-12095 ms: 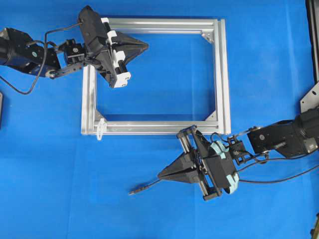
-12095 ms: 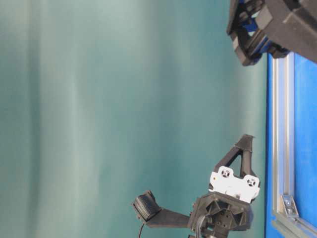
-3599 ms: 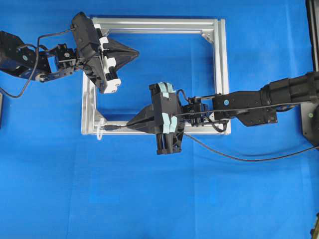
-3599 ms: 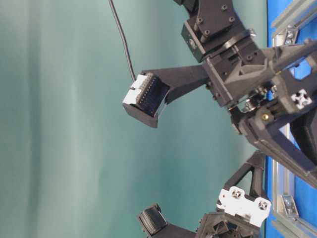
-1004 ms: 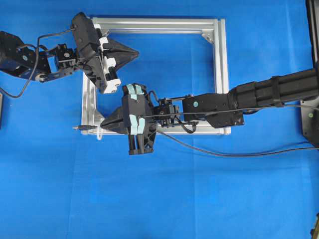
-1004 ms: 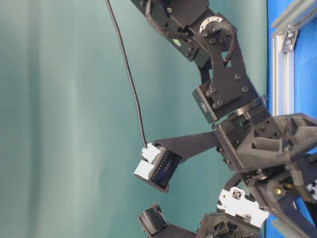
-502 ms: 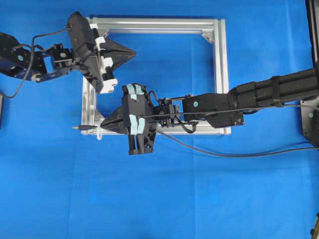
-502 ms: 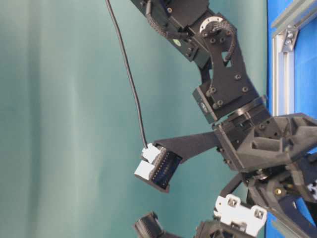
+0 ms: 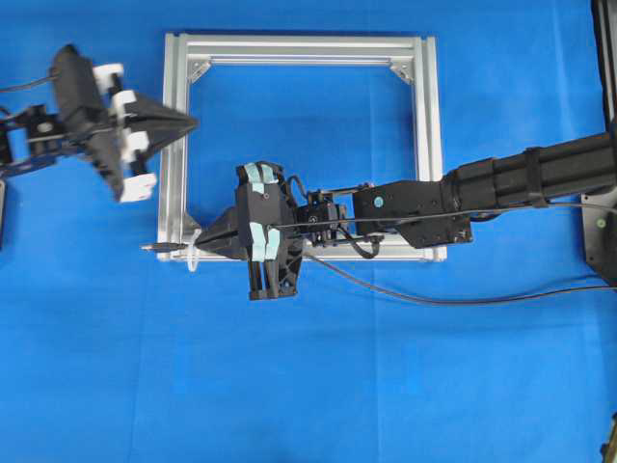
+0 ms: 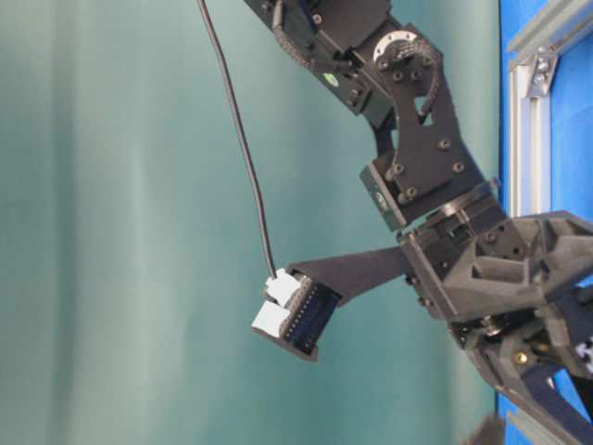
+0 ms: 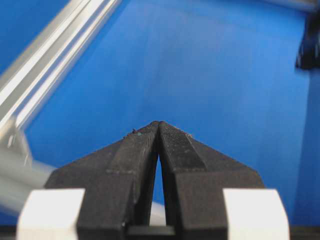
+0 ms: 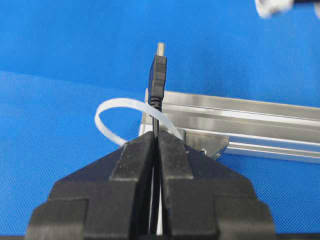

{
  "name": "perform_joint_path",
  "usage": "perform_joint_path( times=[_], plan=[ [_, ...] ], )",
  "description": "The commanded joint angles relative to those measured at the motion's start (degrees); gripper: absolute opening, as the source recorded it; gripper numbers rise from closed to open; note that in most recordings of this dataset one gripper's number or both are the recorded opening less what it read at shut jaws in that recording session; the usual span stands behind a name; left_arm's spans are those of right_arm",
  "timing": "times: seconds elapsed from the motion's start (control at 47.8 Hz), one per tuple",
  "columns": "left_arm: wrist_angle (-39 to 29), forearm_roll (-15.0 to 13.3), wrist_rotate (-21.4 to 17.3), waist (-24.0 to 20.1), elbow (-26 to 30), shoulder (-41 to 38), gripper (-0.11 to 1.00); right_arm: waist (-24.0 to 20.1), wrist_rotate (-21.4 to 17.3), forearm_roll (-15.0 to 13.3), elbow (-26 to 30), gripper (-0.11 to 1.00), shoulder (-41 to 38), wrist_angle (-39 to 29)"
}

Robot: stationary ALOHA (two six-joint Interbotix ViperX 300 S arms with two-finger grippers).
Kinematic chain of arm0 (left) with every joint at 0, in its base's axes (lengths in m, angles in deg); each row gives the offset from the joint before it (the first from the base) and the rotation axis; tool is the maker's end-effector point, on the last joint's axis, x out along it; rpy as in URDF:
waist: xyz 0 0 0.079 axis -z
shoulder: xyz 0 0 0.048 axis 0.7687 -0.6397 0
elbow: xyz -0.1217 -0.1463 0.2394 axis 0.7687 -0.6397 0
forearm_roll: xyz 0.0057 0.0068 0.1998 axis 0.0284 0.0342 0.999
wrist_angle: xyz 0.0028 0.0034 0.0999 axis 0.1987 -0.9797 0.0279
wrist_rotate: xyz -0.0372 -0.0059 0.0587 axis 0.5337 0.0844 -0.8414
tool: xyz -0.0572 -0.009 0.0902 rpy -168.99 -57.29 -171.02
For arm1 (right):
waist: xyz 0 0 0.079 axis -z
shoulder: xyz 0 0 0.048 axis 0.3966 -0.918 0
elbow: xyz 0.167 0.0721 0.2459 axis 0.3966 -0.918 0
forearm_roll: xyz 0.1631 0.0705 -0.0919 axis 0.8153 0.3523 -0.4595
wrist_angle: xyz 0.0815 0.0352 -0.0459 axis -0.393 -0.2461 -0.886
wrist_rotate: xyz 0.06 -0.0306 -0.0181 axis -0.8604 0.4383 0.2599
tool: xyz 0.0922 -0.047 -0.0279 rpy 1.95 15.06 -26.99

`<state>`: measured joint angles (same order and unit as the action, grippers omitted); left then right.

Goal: Insert the wire through the string loop located on the left side.
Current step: 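Swing the left gripper around and open it beside the protruding plug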

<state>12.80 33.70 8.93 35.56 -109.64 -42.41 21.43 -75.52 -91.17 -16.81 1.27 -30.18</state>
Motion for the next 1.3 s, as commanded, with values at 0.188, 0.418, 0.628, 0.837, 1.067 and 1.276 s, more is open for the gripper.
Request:
perform_joint_path(
  times=[0.188,0.418,0.628,0.837,1.067,1.276],
  plan=[
    [0.26,0.18,-0.09,-0.79,-7.29,10.02,0.0,0.09,0.09,-0.09,1.05,0.0,1.14,0.18],
    [-3.08,0.18,0.09,-0.97,-9.14,13.89,0.0,0.09,0.09,-0.09,1.05,0.0,1.05,0.18],
    [-4.57,0.53,0.0,2.37,-8.61,14.59,0.0,0.09,0.09,-0.09,0.97,0.0,1.14,0.18],
    [-4.92,1.23,0.26,9.84,-9.67,17.49,0.0,0.09,0.09,-0.09,1.05,0.0,1.14,0.18],
    [-5.98,1.32,-0.53,21.01,-11.16,22.59,0.0,0.26,0.09,-0.09,0.97,0.0,1.05,0.18],
    [-10.63,1.23,-0.62,25.84,-10.99,26.28,0.0,0.53,0.09,-0.09,0.97,0.0,1.14,0.18]
  ],
)
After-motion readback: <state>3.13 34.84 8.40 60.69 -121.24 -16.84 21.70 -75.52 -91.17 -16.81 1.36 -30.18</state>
